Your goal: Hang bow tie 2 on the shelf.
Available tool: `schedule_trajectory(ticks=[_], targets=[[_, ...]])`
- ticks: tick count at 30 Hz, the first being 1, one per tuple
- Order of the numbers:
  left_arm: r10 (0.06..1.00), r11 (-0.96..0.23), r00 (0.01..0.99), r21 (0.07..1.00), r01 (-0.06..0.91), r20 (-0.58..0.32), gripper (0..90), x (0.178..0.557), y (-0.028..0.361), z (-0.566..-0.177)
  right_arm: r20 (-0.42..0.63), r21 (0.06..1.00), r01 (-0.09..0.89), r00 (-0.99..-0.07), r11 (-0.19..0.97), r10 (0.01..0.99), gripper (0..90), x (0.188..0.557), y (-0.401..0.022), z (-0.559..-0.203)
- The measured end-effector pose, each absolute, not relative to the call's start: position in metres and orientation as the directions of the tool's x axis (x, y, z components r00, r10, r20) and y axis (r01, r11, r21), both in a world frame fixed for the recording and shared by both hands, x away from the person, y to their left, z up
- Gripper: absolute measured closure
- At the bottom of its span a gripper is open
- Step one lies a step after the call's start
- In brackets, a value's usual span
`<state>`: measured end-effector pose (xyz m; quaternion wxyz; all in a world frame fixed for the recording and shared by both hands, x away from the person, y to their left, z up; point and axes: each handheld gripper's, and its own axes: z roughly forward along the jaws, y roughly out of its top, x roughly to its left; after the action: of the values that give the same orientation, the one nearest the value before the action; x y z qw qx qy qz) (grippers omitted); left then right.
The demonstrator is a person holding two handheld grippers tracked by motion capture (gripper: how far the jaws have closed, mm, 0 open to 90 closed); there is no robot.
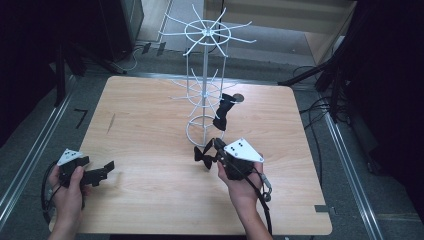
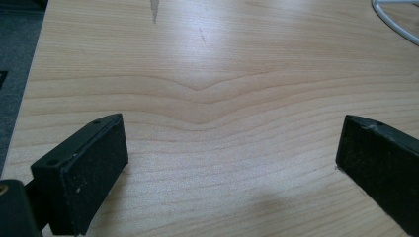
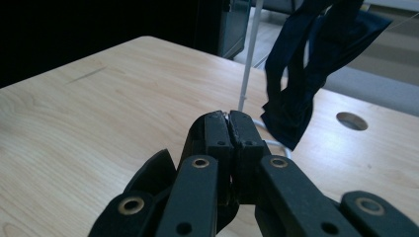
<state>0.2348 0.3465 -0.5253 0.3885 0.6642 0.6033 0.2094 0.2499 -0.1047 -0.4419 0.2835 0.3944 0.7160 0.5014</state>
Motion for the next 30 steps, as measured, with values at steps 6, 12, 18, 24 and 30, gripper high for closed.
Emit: schedule_trajectory(ticks=[6, 12, 18, 24, 30], targets=[[0.964, 0.027, 0.186, 0.767, 0.641, -0.190, 0.0, 0.235, 0.347, -0.525, -0.018, 0.951, 0.255, -0.518, 0.175, 0.855, 89.4, 0.251, -0.112, -0.429], [0.964, 0.028, 0.186, 0.767, 0.641, -0.191, 0.0, 0.235, 0.347, -0.525, -0.031, 0.956, 0.235, -0.513, 0.175, 0.858, 89.4, 0.253, -0.115, -0.421], [0.964, 0.029, 0.185, 0.767, 0.641, -0.192, 0.0, 0.235, 0.347, -0.525, -0.038, 0.957, 0.229, -0.510, 0.178, 0.859, 89.4, 0.255, -0.116, -0.414], [0.963, 0.030, 0.186, 0.767, 0.641, -0.193, 0.0, 0.235, 0.347, -0.525, -0.043, 0.963, 0.210, -0.508, 0.172, 0.860, 89.4, 0.256, -0.118, -0.405], [0.963, 0.031, 0.186, 0.766, 0.642, -0.195, 0.0, 0.235, 0.347, -0.525, -0.043, 0.967, 0.196, -0.507, 0.164, 0.861, 89.4, 0.256, -0.119, -0.398]])
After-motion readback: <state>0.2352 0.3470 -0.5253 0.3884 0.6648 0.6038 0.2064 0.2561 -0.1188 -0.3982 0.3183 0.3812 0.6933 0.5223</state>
